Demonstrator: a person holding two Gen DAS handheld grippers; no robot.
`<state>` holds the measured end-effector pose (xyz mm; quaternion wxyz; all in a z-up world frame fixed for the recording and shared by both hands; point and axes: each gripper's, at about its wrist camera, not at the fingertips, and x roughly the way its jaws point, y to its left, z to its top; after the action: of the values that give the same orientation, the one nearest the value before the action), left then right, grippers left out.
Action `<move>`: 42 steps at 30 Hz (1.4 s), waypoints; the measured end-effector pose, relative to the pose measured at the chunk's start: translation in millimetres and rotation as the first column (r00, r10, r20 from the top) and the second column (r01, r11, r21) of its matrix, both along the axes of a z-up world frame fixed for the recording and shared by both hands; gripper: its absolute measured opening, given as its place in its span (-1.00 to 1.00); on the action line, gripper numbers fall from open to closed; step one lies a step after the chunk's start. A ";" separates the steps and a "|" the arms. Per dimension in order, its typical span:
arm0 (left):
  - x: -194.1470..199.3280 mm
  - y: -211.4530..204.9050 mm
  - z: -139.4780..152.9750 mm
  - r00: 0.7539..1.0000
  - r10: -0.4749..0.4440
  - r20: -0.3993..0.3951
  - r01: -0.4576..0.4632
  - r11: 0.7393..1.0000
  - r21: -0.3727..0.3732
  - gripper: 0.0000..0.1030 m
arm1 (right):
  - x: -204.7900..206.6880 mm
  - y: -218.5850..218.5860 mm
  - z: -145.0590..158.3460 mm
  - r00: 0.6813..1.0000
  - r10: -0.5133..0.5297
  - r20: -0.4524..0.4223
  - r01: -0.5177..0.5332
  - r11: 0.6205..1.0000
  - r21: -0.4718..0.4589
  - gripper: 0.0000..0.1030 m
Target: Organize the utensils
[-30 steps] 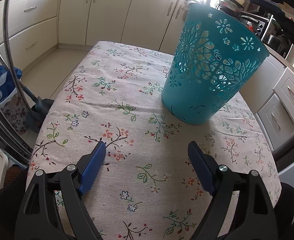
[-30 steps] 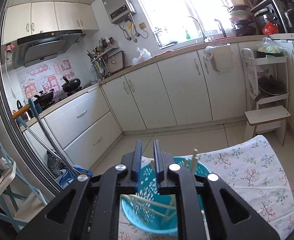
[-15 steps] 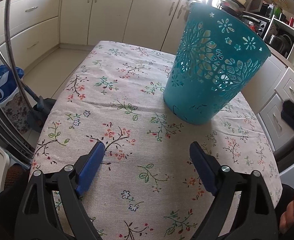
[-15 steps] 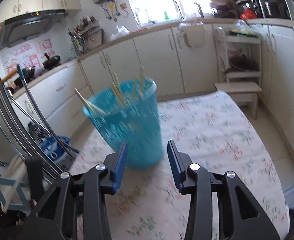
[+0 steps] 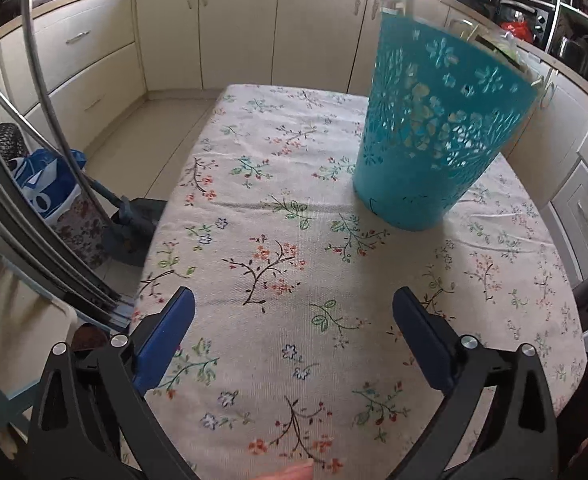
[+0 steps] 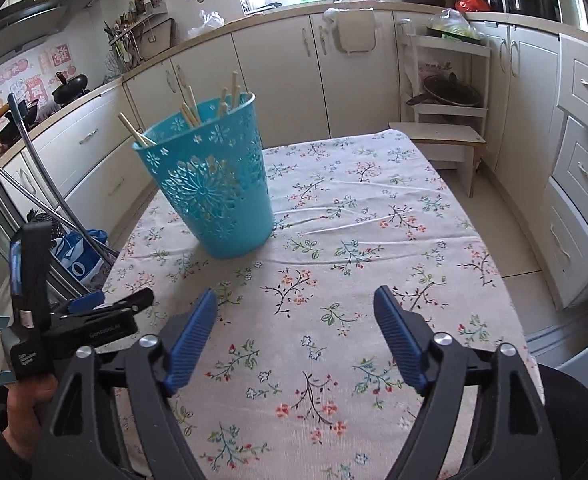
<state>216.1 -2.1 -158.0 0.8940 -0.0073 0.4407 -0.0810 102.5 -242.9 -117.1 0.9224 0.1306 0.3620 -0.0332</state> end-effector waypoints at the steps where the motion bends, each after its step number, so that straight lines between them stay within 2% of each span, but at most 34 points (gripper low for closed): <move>1: -6.9 2.4 9.3 1.000 0.009 0.011 -0.009 1.000 0.001 0.85 | -3.0 0.3 3.3 1.000 -0.001 -0.004 0.001 1.000 0.001 0.61; 4: -27.9 7.3 36.9 0.999 0.016 0.035 -0.016 1.000 0.007 0.85 | -14.4 2.9 18.3 1.000 0.004 0.001 -0.004 1.000 0.023 0.70; 6: -44.6 10.9 56.6 0.999 0.000 0.053 0.002 1.000 -0.025 0.85 | -24.4 7.1 29.4 1.000 0.009 0.014 -0.009 0.999 0.032 0.78; 10: -85.9 11.1 92.5 0.990 0.004 0.143 -0.001 1.000 -0.020 0.85 | -45.4 17.0 51.3 0.999 0.021 0.037 -0.024 0.998 0.063 0.86; 12: -95.7 10.4 98.7 0.994 -0.008 0.111 0.010 1.000 -0.021 0.85 | -54.6 21.8 60.3 0.999 0.029 0.032 -0.032 0.997 0.071 0.86; 15: -106.1 11.3 102.1 0.999 -0.047 0.018 0.047 0.998 -0.052 0.85 | -69.0 27.1 73.0 0.999 0.034 0.024 -0.036 0.996 0.085 0.86; 20: -133.9 22.1 109.9 0.999 -0.048 0.009 0.049 0.992 -0.120 0.85 | -101.5 35.4 93.6 0.999 0.034 0.042 -0.037 0.996 0.076 0.86; 24: -159.4 26.1 127.7 0.998 -0.022 0.060 0.026 0.998 -0.065 0.85 | -128.6 39.9 109.4 0.997 0.048 0.057 -0.051 0.997 0.058 0.86; 28: -187.8 30.0 151.3 0.989 0.024 0.144 -0.023 1.000 -0.009 0.85 | -150.8 39.9 124.5 0.996 0.057 0.061 -0.061 0.995 0.074 0.86; 32: -202.4 34.0 168.7 0.989 0.041 0.139 -0.042 0.999 0.003 0.85 | -171.4 40.1 138.9 0.996 0.058 0.069 -0.066 0.992 0.108 0.86; 35: -215.8 29.1 176.6 0.990 0.007 0.142 -0.011 0.999 0.030 0.85 | -188.4 47.6 147.4 0.993 0.060 0.098 -0.070 0.992 0.104 0.86; 38: -232.6 27.8 180.7 0.989 -0.029 0.148 0.025 0.999 0.028 0.85 | -208.9 58.2 148.0 0.987 0.065 0.148 -0.084 0.988 0.130 0.86; 42: -251.0 29.1 183.2 0.985 -0.016 0.171 0.011 0.999 0.035 0.85 | -228.4 68.1 148.6 0.980 0.059 0.190 -0.083 0.989 0.122 0.86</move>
<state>-34.9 27.0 25.2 0.9280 0.0178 0.3634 -0.0799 -126.0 -174.7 31.5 0.9423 0.1794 0.2803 0.0358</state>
